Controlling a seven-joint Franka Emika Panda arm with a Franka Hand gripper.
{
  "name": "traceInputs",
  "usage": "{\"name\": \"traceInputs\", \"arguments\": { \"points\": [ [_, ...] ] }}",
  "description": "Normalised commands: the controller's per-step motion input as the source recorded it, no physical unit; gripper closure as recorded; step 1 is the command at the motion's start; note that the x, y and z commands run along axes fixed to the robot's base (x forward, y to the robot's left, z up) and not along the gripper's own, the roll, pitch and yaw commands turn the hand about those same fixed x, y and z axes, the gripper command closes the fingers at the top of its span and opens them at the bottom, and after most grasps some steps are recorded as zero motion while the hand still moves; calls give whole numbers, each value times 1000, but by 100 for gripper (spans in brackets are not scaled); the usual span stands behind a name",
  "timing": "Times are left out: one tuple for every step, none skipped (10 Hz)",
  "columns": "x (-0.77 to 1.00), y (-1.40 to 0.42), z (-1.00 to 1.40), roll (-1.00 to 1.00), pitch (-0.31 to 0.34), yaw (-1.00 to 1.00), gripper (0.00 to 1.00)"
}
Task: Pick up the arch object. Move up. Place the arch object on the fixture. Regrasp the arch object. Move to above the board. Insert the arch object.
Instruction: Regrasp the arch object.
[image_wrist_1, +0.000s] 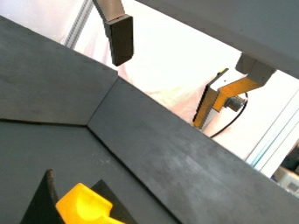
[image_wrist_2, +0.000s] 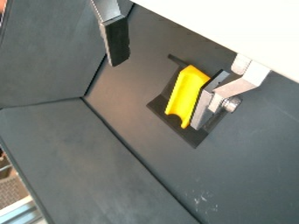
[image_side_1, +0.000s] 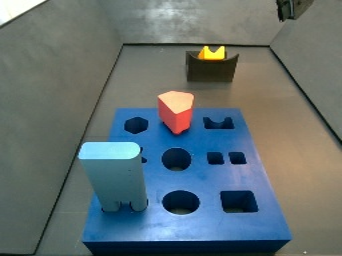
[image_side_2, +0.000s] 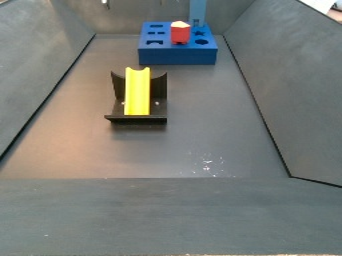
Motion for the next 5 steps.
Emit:
{"name": "traceInputs", "arguments": {
  "points": [
    [79,-28,-3,210,68,208,0],
    [74,-34,-9,187,41,206,0],
    [32,72,-1000,192,-52,126,0],
    [36,71,-1000,186,-65,109,0],
    [44,67,-1000,163,-90,81,0]
  ]
}}
